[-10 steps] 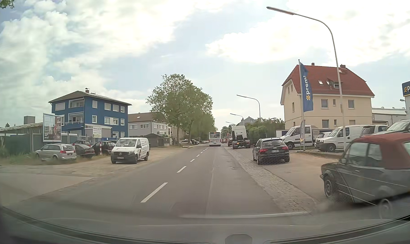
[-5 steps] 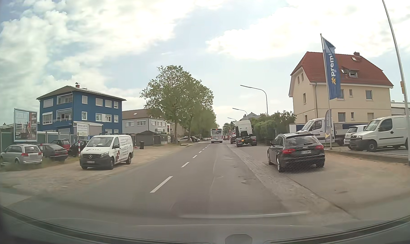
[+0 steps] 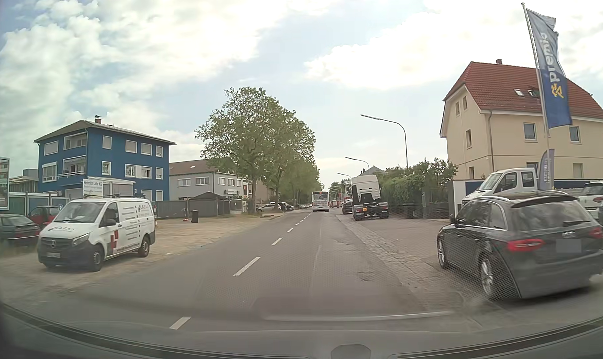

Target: Follow the waypoints while adhering to traffic rules and regulations

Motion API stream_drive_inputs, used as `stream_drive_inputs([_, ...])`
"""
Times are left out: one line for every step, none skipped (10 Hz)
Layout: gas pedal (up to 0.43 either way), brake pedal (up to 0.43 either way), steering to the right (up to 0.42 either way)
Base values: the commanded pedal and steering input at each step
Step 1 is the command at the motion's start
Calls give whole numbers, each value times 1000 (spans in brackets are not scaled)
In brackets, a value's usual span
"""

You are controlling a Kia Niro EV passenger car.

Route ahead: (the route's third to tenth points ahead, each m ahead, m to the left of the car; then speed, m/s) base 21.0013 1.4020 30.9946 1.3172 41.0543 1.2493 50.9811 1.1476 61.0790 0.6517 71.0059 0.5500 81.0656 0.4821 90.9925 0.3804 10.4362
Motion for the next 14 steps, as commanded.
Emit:
stream_drive_inputs([28, 18, 0])
stream_drive_inputs([28, 18, 0])
stream_drive_inputs([39, 18, 0])
stream_drive_inputs([59, 18, 1])
stream_drive_inputs([79, 18, 1])
stream_drive_inputs([79, 18, 0])
stream_drive_inputs([79, 18, -1])
stream_drive_inputs([79, 18, 0])
stream_drive_inputs([79, 18, 1])
stream_drive_inputs([79, 18, 0])
stream_drive_inputs([79, 18, 0])
stream_drive_inputs([79, 18, 0])
stream_drive_inputs([79, 18, 0])
stream_drive_inputs([79, 18, 0])
